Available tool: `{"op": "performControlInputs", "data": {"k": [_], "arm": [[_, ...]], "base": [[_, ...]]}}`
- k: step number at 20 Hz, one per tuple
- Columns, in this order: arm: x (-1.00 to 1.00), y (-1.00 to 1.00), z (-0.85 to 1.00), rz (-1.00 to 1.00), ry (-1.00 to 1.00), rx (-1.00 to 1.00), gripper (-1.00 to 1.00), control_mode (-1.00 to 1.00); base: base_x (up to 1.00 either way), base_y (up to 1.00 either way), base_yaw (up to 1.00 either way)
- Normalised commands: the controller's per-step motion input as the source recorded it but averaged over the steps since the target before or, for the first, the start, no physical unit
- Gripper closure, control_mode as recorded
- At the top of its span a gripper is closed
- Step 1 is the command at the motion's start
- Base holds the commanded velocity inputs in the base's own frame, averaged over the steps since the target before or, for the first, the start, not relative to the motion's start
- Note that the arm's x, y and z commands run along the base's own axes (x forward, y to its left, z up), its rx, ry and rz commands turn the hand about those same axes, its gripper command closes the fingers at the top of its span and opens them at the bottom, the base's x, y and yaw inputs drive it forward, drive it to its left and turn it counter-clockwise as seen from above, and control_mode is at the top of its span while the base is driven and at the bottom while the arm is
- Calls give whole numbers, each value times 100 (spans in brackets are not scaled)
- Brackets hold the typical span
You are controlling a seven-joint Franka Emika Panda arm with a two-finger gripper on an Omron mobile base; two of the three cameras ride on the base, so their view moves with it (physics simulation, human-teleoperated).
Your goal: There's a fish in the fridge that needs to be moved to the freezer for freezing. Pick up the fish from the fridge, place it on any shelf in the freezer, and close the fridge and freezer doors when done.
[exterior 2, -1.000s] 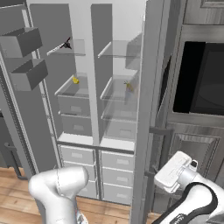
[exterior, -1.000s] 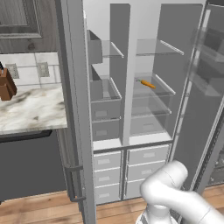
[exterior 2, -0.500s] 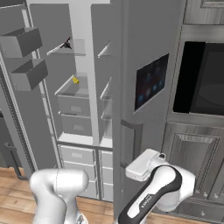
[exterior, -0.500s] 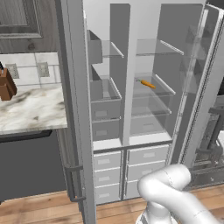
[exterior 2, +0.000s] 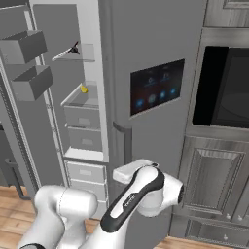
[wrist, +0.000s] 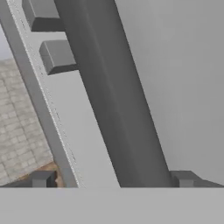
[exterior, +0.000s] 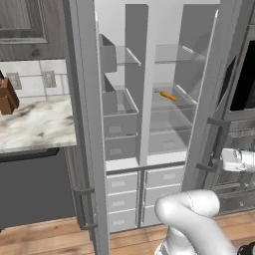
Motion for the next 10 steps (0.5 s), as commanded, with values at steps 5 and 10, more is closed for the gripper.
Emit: {"op": "performControlInputs", "data": {"k": [5, 10], "arm": [[45, 100, 2, -3, -11, -3, -100, -100], [57, 89, 4, -6, 14, -9, -100, -100]], "base": [[0, 0, 0], [0, 0, 0]]}}
